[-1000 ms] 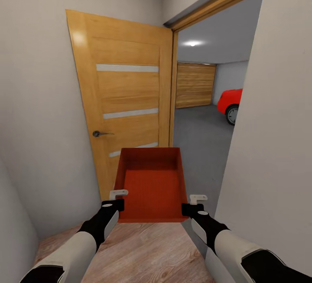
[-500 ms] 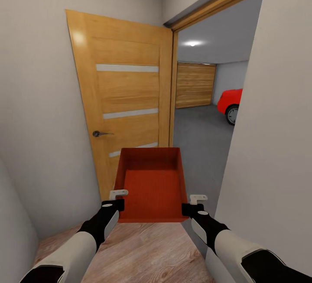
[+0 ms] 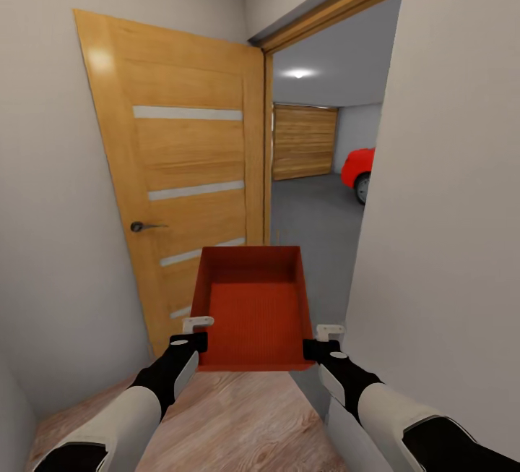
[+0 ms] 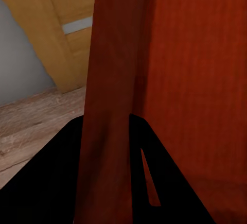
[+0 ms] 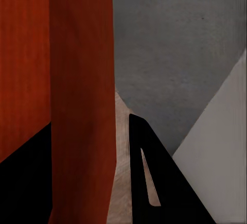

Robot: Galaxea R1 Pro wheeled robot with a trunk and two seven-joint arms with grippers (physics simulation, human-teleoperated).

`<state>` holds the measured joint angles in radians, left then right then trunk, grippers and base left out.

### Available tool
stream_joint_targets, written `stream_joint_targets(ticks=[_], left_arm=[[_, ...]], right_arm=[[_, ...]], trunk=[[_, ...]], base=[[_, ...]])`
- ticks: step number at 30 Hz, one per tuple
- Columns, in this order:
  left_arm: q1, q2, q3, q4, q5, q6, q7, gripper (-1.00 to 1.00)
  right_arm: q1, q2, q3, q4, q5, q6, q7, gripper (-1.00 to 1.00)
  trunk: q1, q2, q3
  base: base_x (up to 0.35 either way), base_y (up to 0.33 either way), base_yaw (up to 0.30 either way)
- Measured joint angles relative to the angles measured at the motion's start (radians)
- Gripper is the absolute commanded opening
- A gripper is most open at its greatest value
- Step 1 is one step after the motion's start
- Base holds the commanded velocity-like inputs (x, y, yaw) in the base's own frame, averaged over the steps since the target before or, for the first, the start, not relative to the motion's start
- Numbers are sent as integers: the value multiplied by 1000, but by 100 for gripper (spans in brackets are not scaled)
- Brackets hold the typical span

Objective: Move the two storage containers from the living room to the garage. In the garage, place one container on the floor and stack the other container on top of it (either order is fine).

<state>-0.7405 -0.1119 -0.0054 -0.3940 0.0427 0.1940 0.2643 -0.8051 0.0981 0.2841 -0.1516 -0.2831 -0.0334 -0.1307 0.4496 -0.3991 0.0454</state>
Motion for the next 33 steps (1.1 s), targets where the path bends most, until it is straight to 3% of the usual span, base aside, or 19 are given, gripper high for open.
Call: stream_joint_targets(ticks=[5,11,17,27,33], left_arm=[[0,0,0,0,0,0,1,-100],[0,-21,-5,0,-1,1,30,-100],[0,0,2,0,-2,1,-1,-100],[0,0,1,0,-1,1,-1,-100],[0,0,-2,1,3,0,1,-100]], right_arm=[[0,0,0,0,0,0,0,-100],[0,-20,-3,1,-3,0,29,-100],[0,1,2,1,-2,0,-1,-100],[0,1,2,1,-2,0,0,-100],[0,0,-1,-1,2,2,0,-100]], trunk=[[0,0,0],[0,0,0],[0,0,0],[0,0,0],[0,0,0]], base=[[20,9,-202],[191,161,-33],[241,212,-3],[239,211,-9],[80,66,-192]])
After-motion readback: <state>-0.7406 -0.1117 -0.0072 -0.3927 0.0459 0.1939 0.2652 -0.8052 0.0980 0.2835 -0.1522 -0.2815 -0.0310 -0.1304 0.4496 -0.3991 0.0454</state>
